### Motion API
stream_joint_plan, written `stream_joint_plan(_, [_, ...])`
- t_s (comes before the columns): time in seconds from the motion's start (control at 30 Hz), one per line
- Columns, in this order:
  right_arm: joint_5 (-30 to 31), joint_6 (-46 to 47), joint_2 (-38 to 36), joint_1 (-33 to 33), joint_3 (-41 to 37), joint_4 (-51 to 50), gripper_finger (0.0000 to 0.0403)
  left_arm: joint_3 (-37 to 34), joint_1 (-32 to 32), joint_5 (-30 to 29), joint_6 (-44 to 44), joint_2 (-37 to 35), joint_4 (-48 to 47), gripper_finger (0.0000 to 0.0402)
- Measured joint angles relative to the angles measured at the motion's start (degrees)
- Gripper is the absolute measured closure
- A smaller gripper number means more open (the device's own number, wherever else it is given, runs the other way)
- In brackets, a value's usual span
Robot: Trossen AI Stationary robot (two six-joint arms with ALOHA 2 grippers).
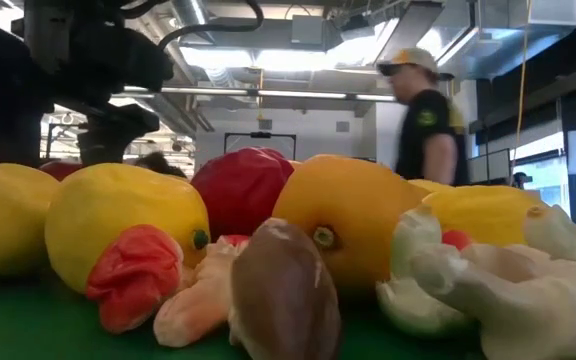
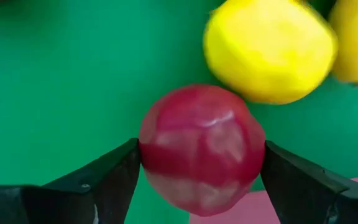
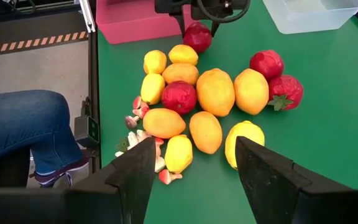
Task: Sort produce into baskets
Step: Put the red tomato into the red bin
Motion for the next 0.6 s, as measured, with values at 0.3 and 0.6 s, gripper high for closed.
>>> stream_joint_plan(0.3, [0.0,0.0,0.0,0.0,0.0,0.2,0.0182,-0.1,0.0,-2.7,-2.8,-5.1,-0.5,0.0100])
stream_joint_plan(0.6, [0.0,0.0,0.0,0.0,0.0,0.2,0.0182,5.8,-0.2,-6.6,-6.1,-9.5,-9.0,0.0100])
